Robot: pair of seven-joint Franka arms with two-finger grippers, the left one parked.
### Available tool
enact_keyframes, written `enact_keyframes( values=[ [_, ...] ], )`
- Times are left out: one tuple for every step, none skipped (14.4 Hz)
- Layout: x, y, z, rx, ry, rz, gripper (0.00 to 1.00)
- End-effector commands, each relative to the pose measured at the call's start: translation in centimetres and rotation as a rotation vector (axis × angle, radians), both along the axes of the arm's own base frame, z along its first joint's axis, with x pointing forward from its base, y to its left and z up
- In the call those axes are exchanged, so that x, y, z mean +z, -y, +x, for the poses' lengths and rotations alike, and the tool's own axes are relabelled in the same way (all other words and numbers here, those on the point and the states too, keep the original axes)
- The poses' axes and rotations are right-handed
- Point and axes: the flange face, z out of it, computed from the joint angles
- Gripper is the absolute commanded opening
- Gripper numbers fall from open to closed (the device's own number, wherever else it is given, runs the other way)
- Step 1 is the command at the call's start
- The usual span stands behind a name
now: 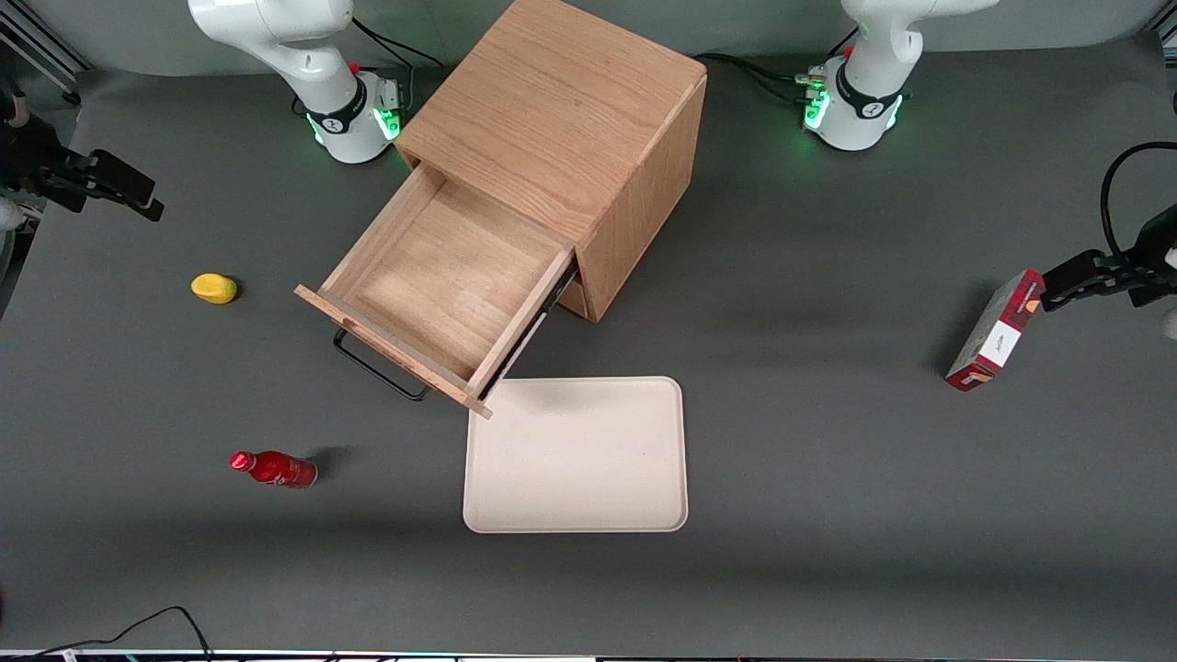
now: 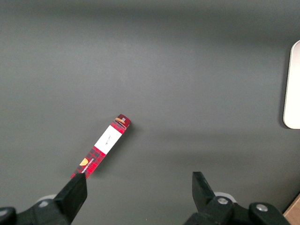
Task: Close top drawer
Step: 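Move the right gripper in from its rest pose toward the drawer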
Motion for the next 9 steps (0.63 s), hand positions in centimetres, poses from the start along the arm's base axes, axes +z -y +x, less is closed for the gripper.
enact_keyframes(
  values=[
    [1.24, 0.21, -0.27, 0.009, 0.011, 0.001, 1.00],
    [1.16, 0.14, -0.28, 0.009, 0.008, 0.001, 1.00],
    [1.23, 0.05, -0.29, 0.010, 0.010, 0.003, 1.00],
    [1.24, 0.06, -0.22, 0.010, 0.011, 0.001, 1.00],
    [1.09, -0.02, -0.17, 0.007, 0.008, 0.001, 1.00],
    [1.03, -0.01, -0.10, -0.002, 0.008, -0.001, 1.00],
    [0.89, 0.01, 0.02, -0.003, 0.007, 0.003, 1.00],
    [0.89, 0.09, 0.03, -0.005, 0.007, 0.003, 1.00],
    [0.88, 0.26, -0.04, -0.006, 0.005, 0.008, 1.00]
  ],
)
